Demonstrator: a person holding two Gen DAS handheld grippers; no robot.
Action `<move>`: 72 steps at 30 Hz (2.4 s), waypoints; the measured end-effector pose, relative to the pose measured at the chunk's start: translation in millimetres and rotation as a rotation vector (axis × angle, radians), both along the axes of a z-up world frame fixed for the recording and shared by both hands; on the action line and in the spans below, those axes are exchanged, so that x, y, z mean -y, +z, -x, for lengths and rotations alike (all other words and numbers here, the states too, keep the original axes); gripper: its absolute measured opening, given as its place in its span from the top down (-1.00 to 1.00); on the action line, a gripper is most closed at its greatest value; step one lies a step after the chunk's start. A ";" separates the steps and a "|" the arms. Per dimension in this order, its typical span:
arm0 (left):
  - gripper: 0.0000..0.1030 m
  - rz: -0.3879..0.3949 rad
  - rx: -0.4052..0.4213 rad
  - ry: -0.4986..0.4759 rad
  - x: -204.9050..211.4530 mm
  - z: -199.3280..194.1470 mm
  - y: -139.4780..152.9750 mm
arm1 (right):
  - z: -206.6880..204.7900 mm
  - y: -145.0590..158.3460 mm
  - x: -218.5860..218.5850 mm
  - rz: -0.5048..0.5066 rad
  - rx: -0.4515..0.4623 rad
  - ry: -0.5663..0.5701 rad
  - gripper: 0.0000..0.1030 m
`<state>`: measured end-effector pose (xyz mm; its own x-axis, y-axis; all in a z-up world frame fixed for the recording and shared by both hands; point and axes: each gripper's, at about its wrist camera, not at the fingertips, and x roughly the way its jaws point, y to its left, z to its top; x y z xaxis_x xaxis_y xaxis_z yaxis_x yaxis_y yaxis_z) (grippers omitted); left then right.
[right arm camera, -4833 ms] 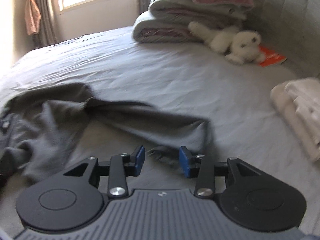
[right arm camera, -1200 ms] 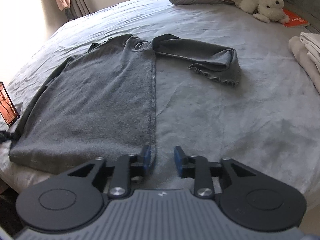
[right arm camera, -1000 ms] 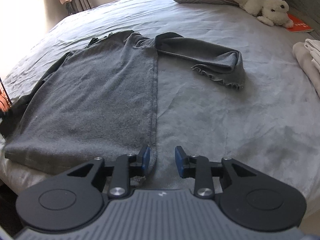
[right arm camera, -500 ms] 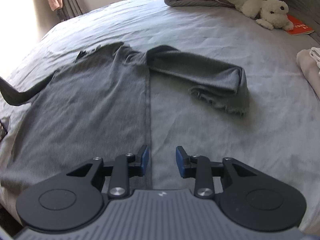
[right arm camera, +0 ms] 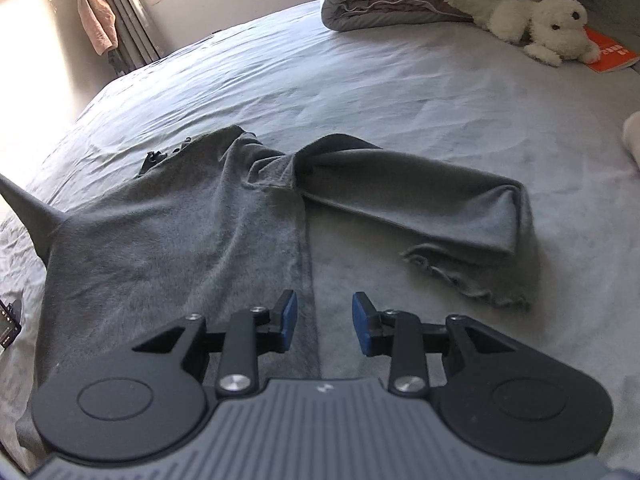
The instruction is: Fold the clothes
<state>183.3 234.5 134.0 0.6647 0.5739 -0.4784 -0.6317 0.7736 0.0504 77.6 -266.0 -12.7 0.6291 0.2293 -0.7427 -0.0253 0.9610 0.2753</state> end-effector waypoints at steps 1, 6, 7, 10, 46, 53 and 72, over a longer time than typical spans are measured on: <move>0.92 -0.004 -0.011 0.003 -0.3 -3.7 -3.4 | -3.0 -2.5 -0.8 -0.004 -0.001 0.000 0.32; 0.92 -0.020 -0.074 0.016 0.4 -19.1 -24.7 | -17.1 -15.2 -3.6 -0.027 -0.013 -0.008 0.31; 0.91 -0.020 -0.086 0.015 0.1 -21.6 -28.9 | -18.7 -16.5 -3.5 -0.031 -0.012 -0.009 0.30; 0.87 -0.017 -0.115 0.013 -0.6 -27.6 -38.5 | -22.9 -19.2 -2.8 -0.042 -0.005 -0.011 0.26; 0.51 0.613 -0.213 -0.427 34.9 86.5 -160.8 | 20.6 -33.6 46.4 -0.371 -0.064 -0.003 0.06; 0.51 0.876 -0.016 -0.483 3.0 95.9 -186.8 | 29.1 -42.5 61.7 -0.504 -0.111 -0.024 0.06; 0.98 1.085 0.115 -0.685 10.2 137.6 -227.0 | 58.0 -52.4 60.9 -0.642 -0.194 -0.001 0.07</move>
